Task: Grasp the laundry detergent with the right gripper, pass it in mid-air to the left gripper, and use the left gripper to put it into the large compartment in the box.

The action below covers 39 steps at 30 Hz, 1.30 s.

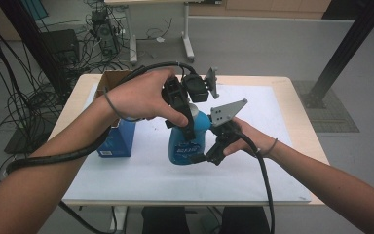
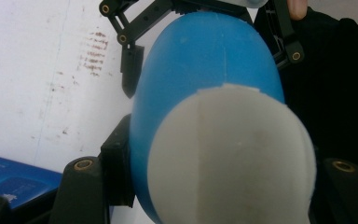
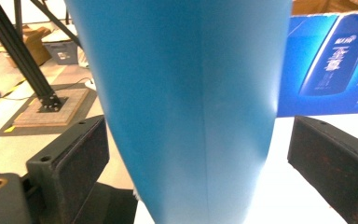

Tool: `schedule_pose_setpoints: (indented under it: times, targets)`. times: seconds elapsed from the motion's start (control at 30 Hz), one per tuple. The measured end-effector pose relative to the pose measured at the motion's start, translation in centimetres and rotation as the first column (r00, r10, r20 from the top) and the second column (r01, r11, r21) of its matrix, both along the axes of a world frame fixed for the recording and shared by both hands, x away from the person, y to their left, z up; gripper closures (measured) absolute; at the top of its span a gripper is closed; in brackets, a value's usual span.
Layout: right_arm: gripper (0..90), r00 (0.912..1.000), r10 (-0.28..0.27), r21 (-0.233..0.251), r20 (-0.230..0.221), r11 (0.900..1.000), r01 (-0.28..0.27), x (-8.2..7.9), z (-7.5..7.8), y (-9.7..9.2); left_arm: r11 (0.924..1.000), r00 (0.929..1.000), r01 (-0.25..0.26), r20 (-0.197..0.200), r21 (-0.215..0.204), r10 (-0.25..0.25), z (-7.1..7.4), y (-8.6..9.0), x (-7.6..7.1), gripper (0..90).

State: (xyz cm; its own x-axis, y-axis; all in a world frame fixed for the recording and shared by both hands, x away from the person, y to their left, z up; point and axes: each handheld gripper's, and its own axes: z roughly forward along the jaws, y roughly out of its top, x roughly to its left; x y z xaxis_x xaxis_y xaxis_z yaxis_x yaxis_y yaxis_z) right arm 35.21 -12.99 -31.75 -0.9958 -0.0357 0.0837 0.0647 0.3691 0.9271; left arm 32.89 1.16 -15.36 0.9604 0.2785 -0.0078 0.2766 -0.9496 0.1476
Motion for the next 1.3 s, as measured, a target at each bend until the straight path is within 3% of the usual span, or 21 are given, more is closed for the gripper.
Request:
schedule_pose_setpoints:
  times: [0.37,0.63,0.93,1.3]
  targets:
    - [4.5,0.9999,-0.002,0.015,0.015,0.9999,0.002,-0.1,0.4,-0.4,1.0000,1.0000,-0.002,-0.003,-0.006,0.002,0.1,0.2,0.1,38.0]
    - [4.3,0.9996,-0.019,0.000,0.023,0.9998,0.019,0.0,0.8,-1.6,0.9999,0.9999,-0.010,-0.010,0.003,0.010,0.1,0.4,0.1,38.0]
    - [3.6,0.9981,-0.050,-0.044,0.034,0.9977,0.052,-0.1,1.3,-3.7,0.9998,0.9997,-0.019,-0.014,0.002,0.020,0.2,0.6,0.2,38.0]
    - [3.4,0.9902,-0.118,-0.144,0.075,0.9813,0.128,-0.1,1.4,-6.6,0.9989,0.9989,-0.044,-0.013,0.015,0.044,0.2,1.0,0.7,38.0]
